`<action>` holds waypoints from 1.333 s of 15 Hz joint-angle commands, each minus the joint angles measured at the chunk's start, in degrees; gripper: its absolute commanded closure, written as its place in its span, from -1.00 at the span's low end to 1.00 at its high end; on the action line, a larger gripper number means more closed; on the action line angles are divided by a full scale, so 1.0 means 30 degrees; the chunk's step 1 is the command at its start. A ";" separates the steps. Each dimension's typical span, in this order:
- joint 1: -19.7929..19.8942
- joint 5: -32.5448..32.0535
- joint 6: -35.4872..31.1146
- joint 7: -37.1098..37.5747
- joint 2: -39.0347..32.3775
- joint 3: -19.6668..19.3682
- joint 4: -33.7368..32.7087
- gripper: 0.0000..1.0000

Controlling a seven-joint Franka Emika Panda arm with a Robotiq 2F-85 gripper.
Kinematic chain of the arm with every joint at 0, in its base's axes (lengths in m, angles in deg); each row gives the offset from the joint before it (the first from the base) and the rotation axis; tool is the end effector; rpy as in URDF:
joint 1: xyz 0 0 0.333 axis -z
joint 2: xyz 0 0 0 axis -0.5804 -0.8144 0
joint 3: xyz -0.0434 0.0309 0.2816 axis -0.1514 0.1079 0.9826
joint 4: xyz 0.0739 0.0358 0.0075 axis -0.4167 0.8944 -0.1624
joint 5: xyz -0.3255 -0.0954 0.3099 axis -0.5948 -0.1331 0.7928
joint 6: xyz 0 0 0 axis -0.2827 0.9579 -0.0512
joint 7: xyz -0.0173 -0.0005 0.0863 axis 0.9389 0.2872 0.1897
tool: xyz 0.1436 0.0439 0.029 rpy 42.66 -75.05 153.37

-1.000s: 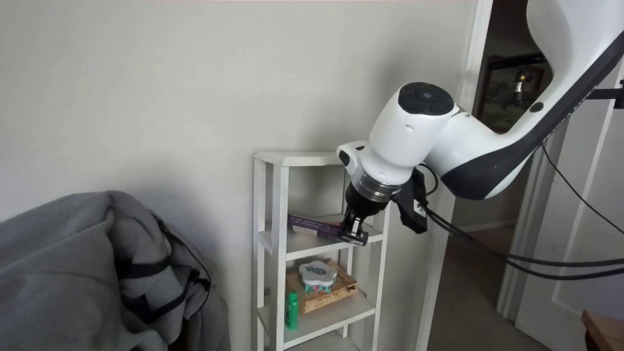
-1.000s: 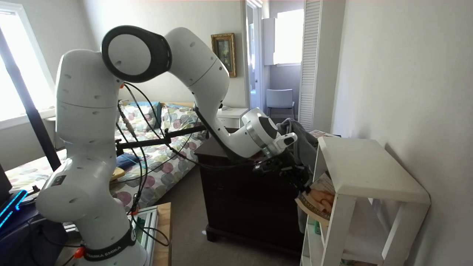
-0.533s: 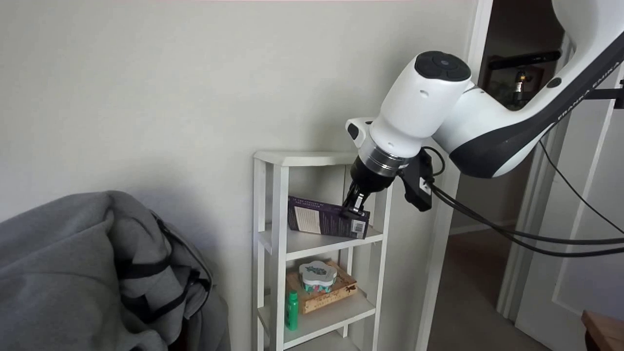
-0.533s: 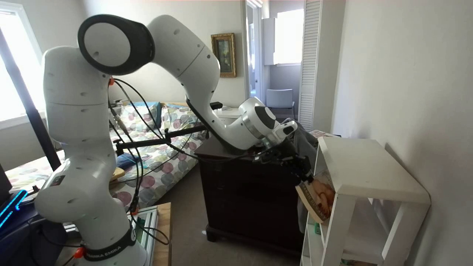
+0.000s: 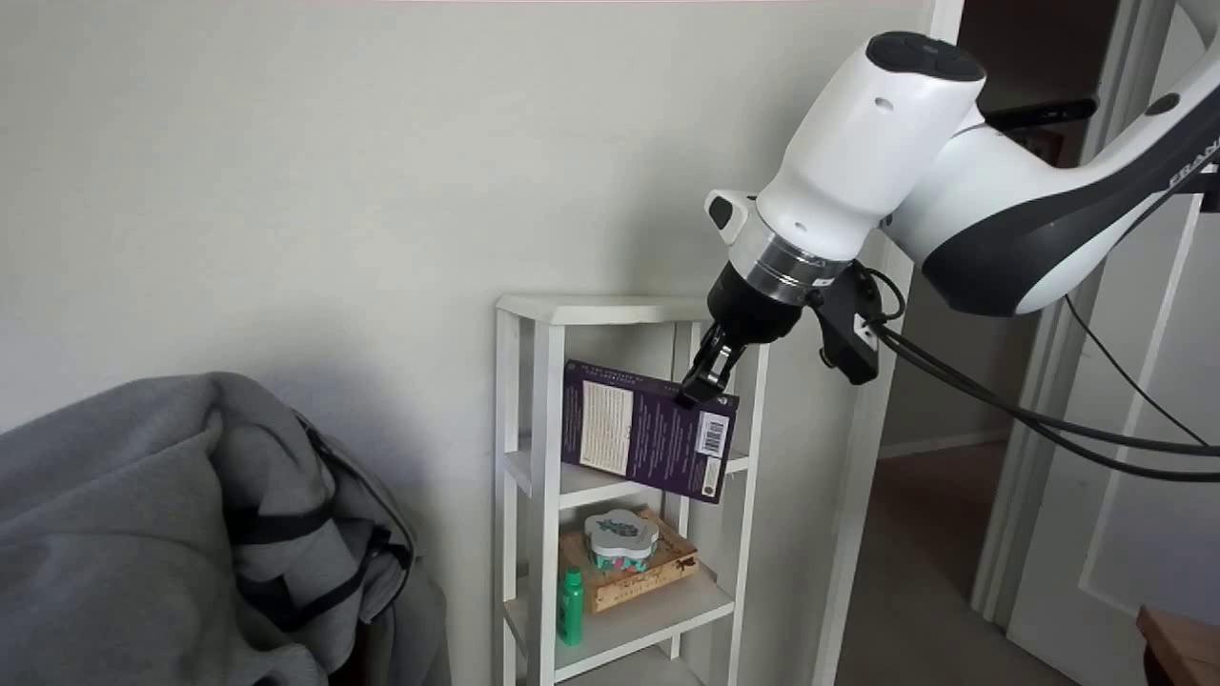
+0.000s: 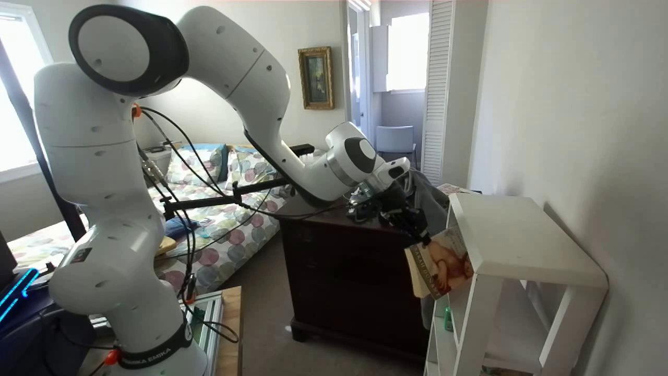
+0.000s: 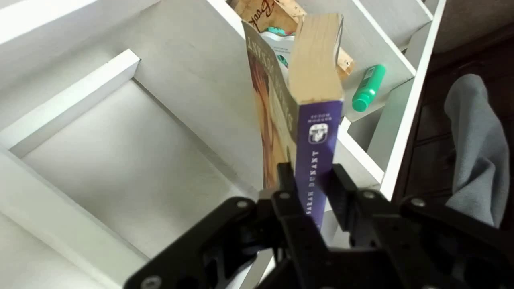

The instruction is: Move the book to the top of the shelf

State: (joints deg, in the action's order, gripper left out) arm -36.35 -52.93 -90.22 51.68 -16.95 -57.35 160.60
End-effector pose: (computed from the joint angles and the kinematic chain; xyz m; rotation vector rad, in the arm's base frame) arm 0.6127 0.0578 0.2220 2.5915 0.3197 0.6873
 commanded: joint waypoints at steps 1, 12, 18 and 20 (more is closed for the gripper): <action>0.0202 0.2916 -0.1404 -0.2048 0.1661 0.0304 0.1523 0.87; -0.1272 1.2711 -0.2592 -1.0395 0.5005 0.0669 0.3085 0.87; -0.1451 1.2766 -0.2421 -1.1786 0.6622 0.0600 0.1893 0.87; -0.0946 1.3234 -0.2366 -1.2544 0.7005 0.1003 0.1388 0.87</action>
State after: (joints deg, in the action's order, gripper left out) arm -40.29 -15.05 -97.48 17.82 1.25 -55.15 166.44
